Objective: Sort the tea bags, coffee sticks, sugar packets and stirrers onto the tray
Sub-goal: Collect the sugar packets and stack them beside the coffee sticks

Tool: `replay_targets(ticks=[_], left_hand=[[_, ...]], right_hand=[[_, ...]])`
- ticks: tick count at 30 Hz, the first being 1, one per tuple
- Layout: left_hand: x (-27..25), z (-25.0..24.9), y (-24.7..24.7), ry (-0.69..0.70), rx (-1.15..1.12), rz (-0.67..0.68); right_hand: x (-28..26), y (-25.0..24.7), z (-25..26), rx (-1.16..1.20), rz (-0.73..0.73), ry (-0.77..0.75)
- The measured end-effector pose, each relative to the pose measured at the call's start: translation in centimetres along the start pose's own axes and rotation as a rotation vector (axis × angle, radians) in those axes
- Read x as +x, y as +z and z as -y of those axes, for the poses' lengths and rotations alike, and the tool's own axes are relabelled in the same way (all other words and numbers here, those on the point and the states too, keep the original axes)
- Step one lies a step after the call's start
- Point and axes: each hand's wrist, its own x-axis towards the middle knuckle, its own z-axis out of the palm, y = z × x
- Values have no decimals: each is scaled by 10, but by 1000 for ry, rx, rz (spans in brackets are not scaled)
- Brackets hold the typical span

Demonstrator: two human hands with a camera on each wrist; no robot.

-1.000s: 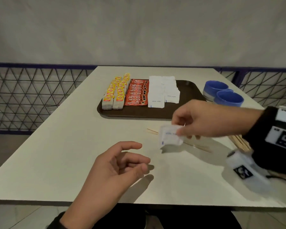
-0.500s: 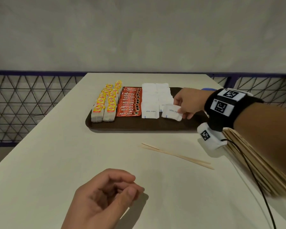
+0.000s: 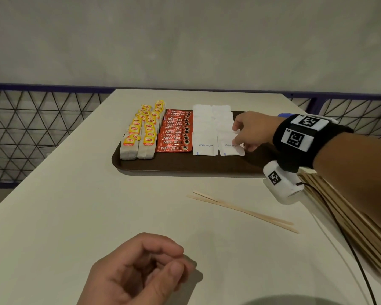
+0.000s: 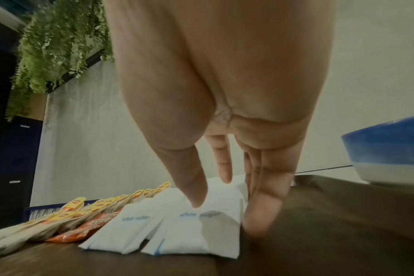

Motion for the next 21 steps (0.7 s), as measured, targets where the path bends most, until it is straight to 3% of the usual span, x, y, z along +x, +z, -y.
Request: replay_targets(ticks=[5, 21], left_hand=[[1, 3, 1, 41, 12, -17], [4, 4, 2, 57, 30, -34]], right_hand=[[-6, 7, 3, -45, 60, 31], [-8, 12, 11, -118, 27, 20]])
